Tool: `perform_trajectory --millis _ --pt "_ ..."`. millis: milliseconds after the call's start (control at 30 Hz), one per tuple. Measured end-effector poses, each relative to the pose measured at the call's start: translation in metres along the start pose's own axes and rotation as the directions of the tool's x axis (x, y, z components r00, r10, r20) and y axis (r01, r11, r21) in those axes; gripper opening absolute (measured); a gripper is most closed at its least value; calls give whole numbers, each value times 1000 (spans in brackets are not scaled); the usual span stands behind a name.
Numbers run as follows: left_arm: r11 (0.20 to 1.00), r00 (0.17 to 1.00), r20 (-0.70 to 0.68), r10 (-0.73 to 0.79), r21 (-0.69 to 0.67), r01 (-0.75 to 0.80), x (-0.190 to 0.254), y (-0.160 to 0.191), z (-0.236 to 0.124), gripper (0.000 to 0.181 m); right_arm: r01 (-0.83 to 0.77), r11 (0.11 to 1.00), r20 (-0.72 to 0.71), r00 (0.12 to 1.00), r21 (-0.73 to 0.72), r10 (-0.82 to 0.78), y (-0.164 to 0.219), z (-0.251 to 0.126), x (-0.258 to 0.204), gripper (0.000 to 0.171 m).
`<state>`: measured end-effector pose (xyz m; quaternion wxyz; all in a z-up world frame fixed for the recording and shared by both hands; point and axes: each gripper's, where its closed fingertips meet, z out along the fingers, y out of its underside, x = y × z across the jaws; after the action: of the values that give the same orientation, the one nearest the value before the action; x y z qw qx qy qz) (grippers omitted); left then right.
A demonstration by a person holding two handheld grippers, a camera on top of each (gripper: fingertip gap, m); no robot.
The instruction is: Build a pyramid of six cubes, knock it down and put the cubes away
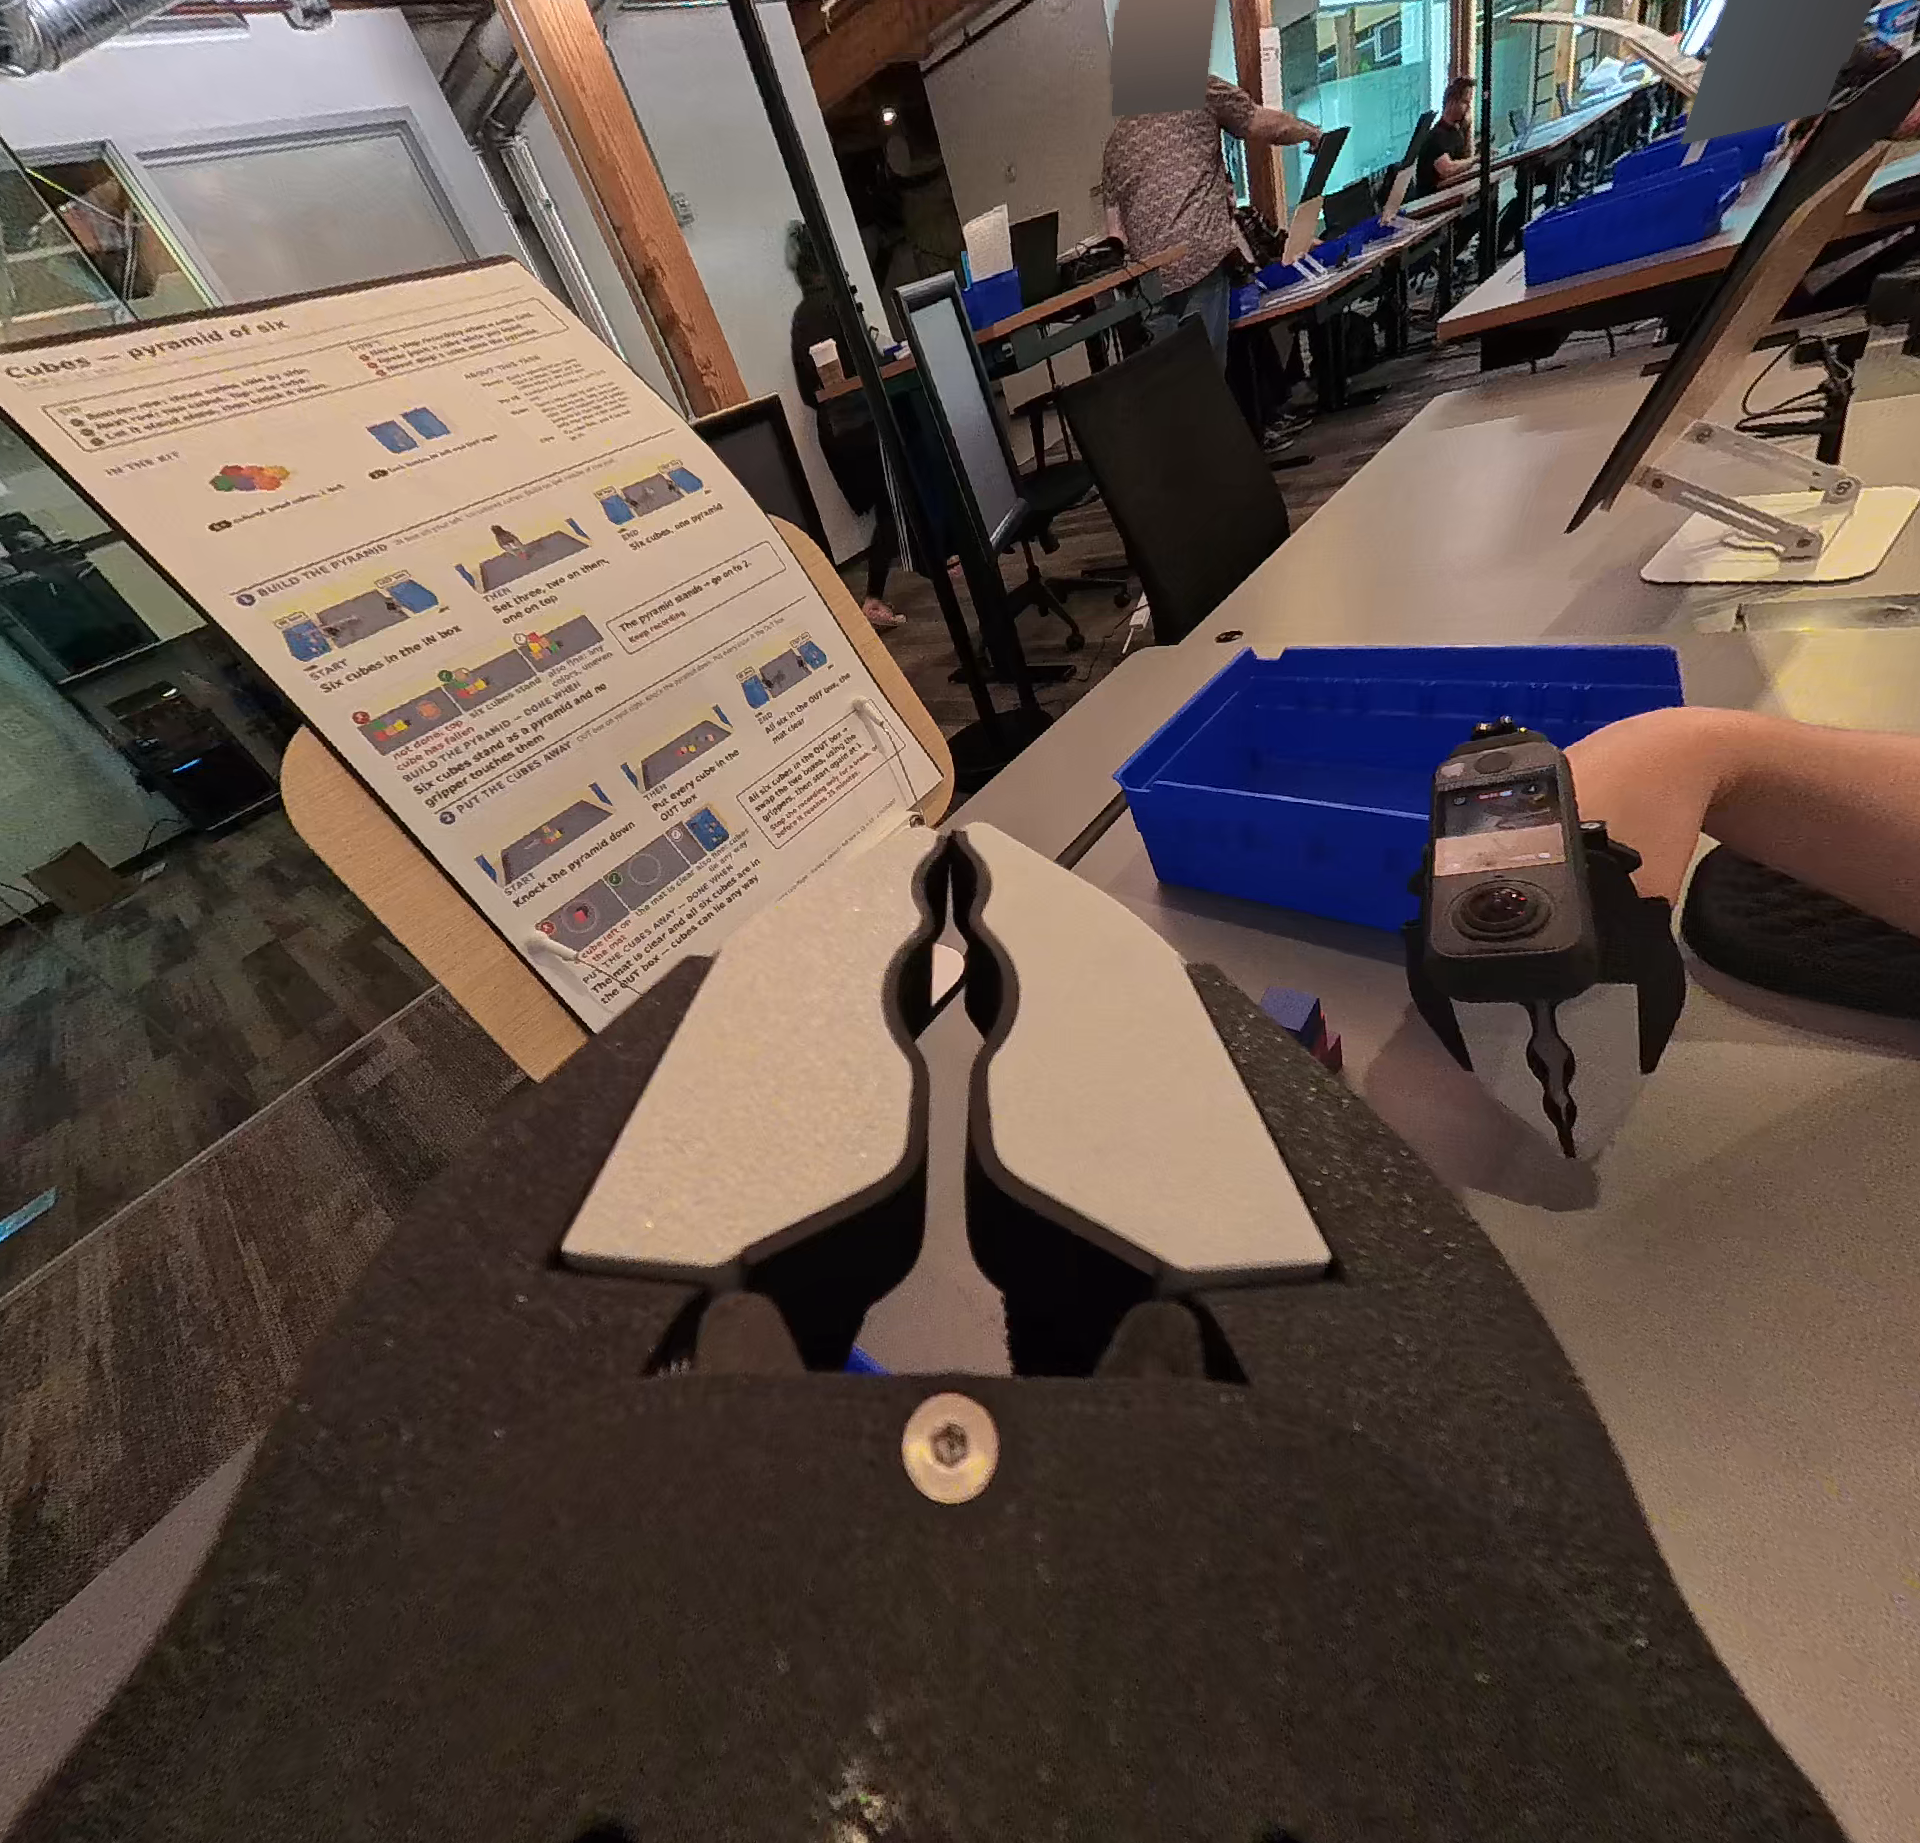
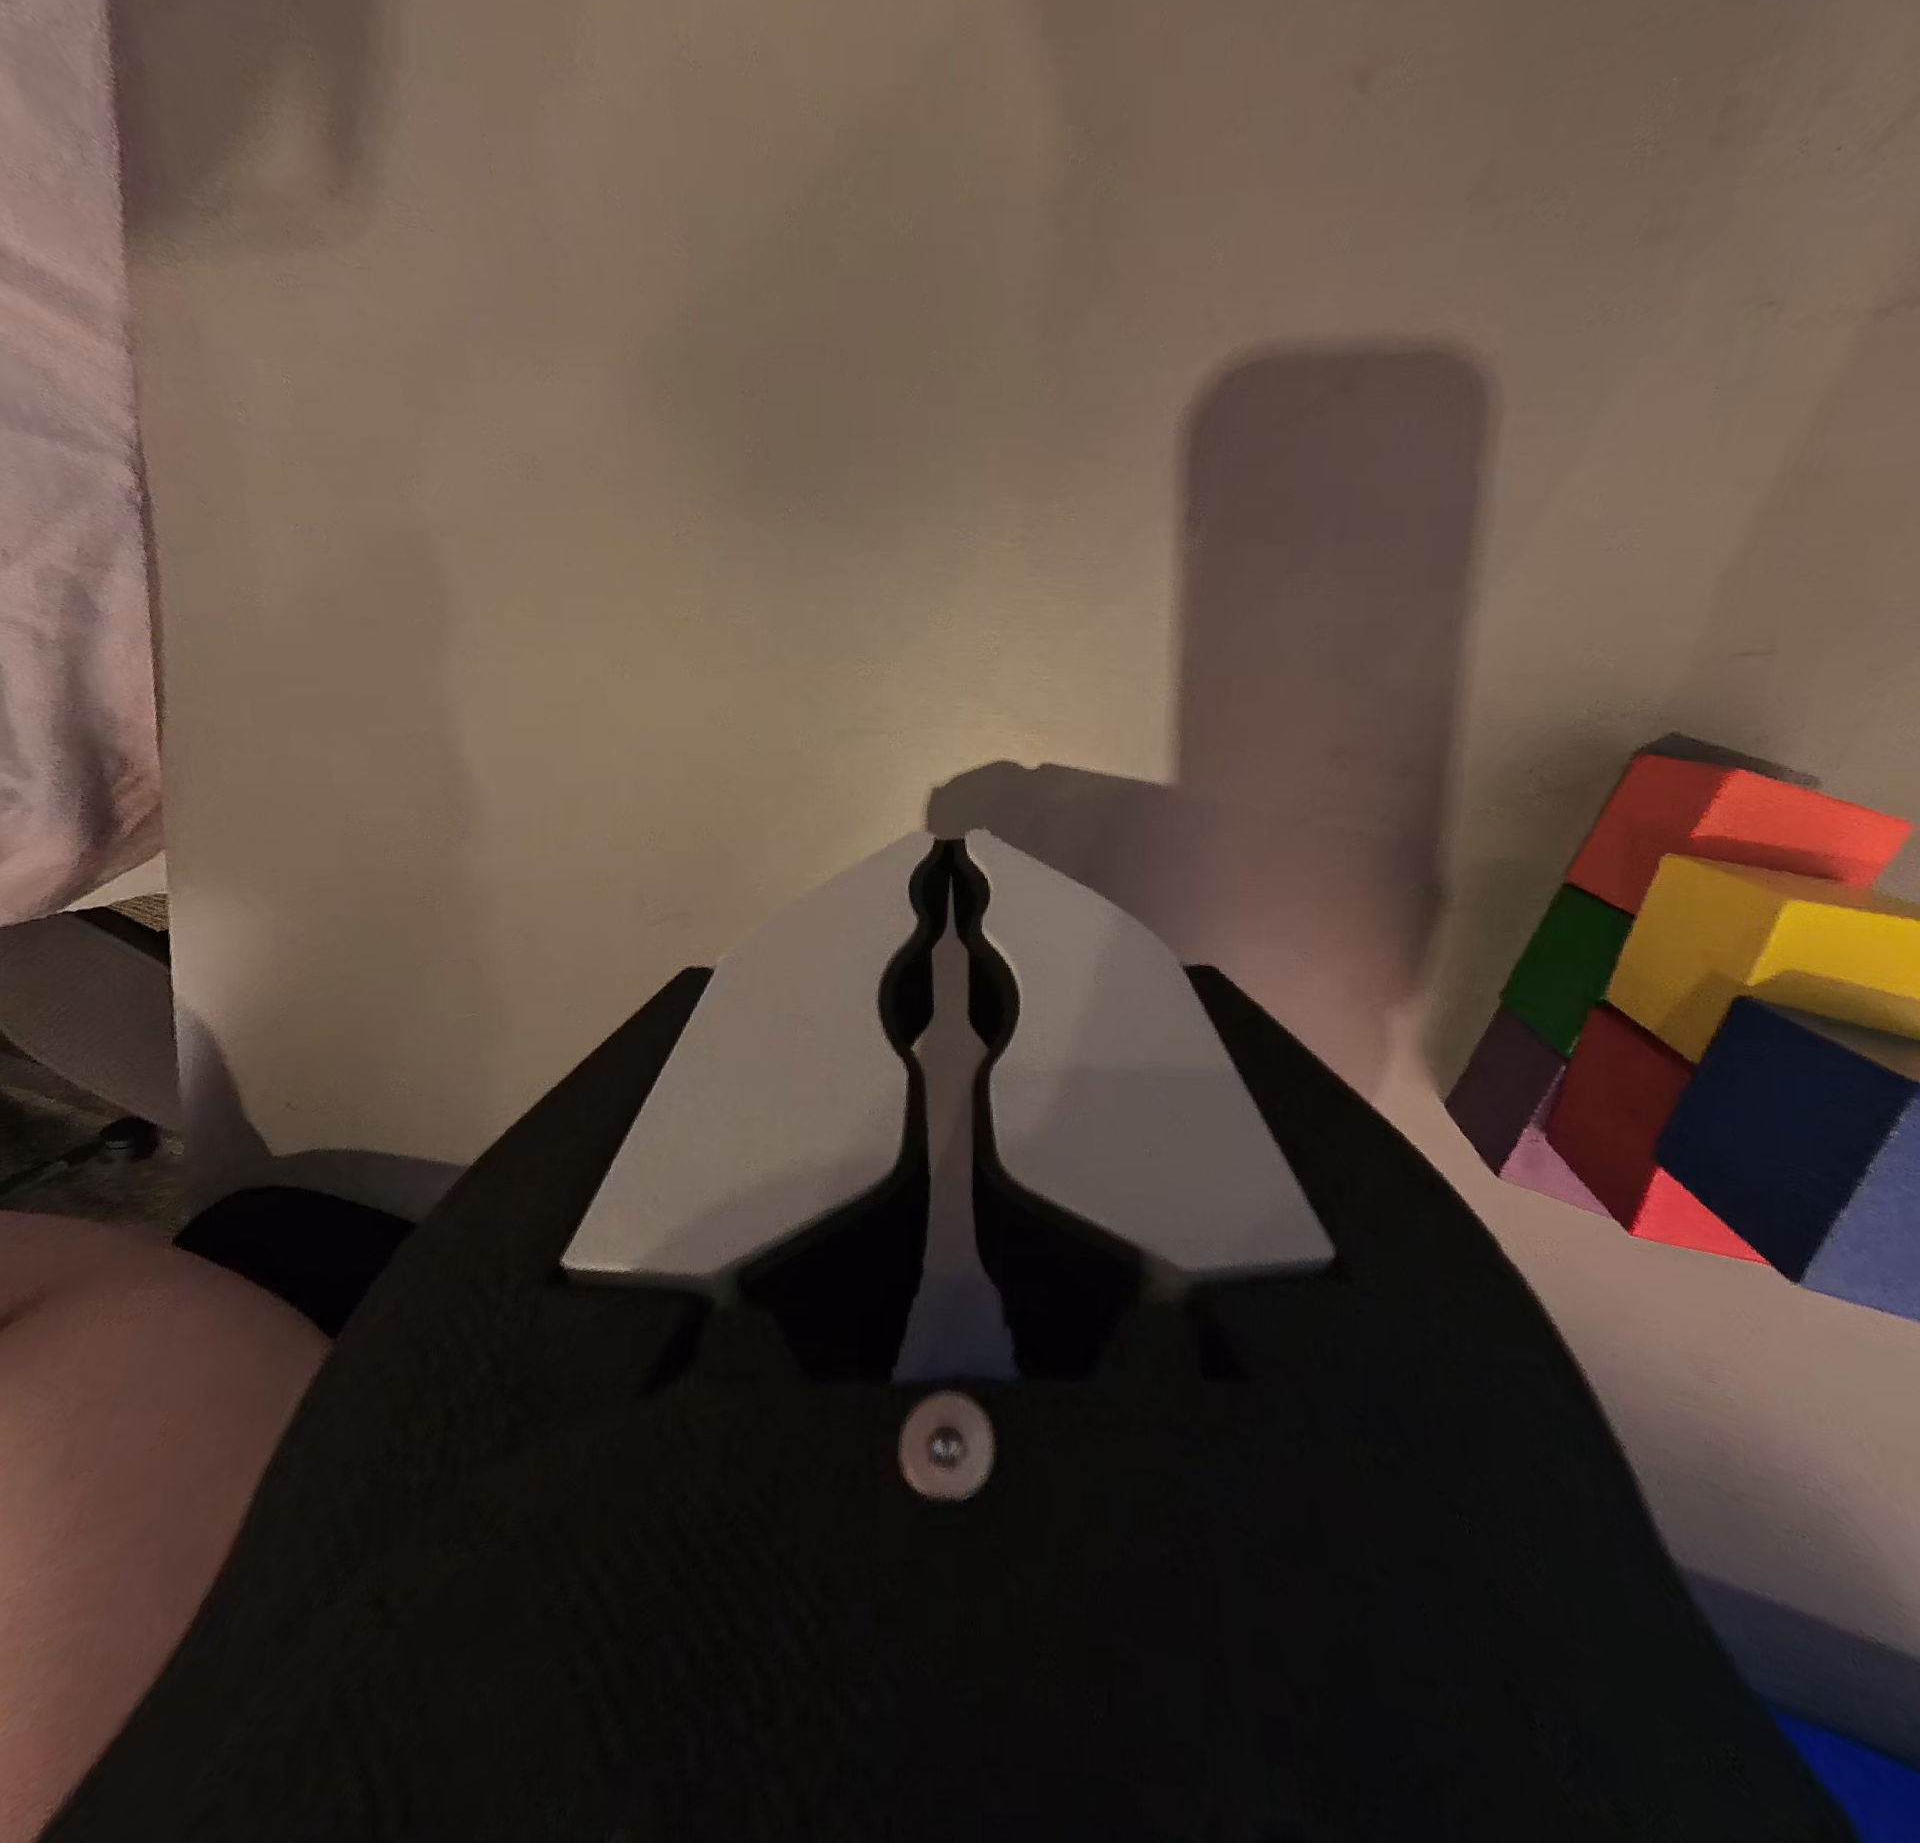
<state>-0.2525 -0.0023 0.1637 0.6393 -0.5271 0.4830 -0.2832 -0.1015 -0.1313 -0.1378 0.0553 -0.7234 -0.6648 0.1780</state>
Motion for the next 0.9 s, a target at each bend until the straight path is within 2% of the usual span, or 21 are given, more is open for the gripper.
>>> perform_trajectory --millis 367,700,900 --pt "1000 1000 -11 7 -19 -7 4 3 2 0 -91 994 -135 986 52 97 3 -8 33 1" --pt "999 1000 -17 13 -37 -13 4 6 4 0 -138 989 -97 985 51 143 7 -6 32 1" --pt "999 1000 -23 19 -46 -20 6 7 5 0 -118 988 -92 988 97 127 -17 2 32 1"
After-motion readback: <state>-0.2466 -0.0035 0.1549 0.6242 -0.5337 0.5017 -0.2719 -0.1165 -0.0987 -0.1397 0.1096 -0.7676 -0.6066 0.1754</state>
